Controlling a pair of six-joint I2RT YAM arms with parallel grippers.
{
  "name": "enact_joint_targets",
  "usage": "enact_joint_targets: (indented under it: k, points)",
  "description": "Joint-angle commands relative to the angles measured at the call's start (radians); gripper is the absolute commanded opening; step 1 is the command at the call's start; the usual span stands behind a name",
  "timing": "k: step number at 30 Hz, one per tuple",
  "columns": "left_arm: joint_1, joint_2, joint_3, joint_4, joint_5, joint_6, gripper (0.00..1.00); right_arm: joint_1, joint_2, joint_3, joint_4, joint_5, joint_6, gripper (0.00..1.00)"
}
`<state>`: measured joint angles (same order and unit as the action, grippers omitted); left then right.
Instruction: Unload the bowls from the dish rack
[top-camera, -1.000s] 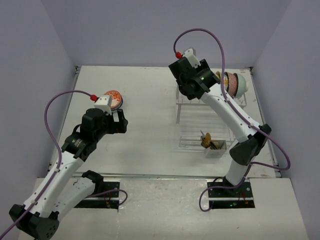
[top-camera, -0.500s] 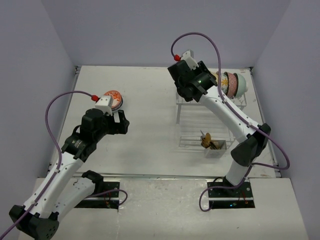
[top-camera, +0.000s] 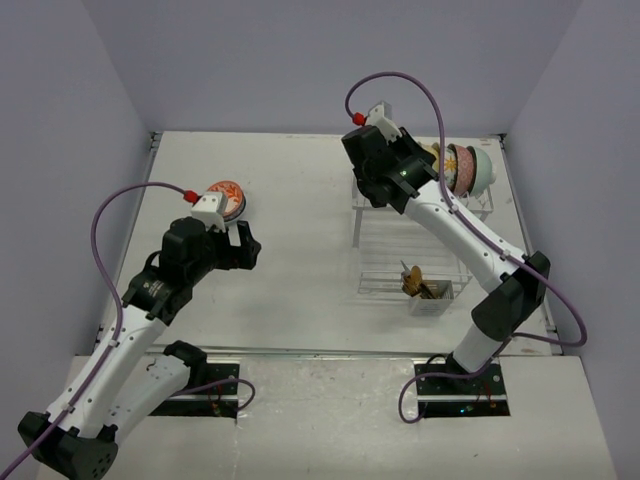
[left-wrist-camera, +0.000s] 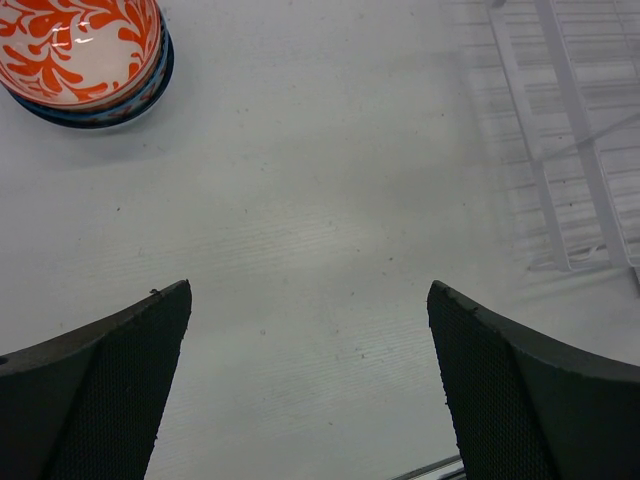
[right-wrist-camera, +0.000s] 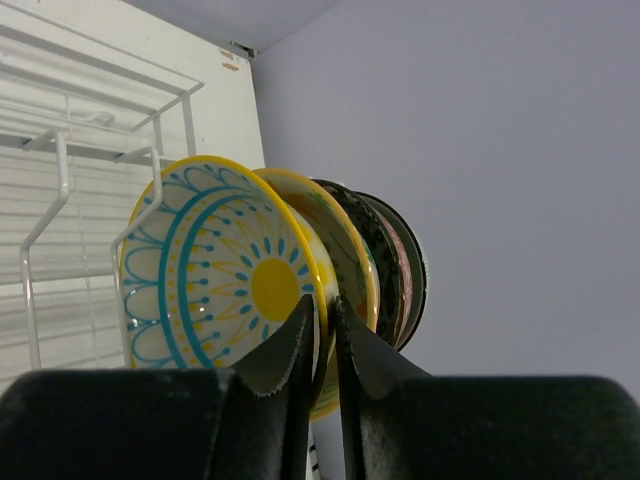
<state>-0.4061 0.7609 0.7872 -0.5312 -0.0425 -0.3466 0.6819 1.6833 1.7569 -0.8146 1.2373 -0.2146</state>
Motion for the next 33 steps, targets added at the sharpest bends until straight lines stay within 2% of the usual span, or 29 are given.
enact_joint_targets:
  k: [1,8,13,33]
  points:
    - [0.003,-0.011,-0.006,0.051,0.026,0.031,1.0,-0.001,-0.043,-0.034,0.109,0.028,-0.052,0.11]
    - [0.003,-0.011,-0.005,0.051,0.029,0.032,1.0,0.005,-0.083,-0.076,0.225,0.065,-0.13,0.01]
    - [0.003,-0.012,-0.005,0.051,0.023,0.032,1.0,0.015,-0.102,-0.109,0.368,0.083,-0.253,0.0]
    - [0.003,-0.002,0.0,0.05,0.02,0.034,1.0,0.038,-0.096,-0.062,0.379,0.085,-0.298,0.0]
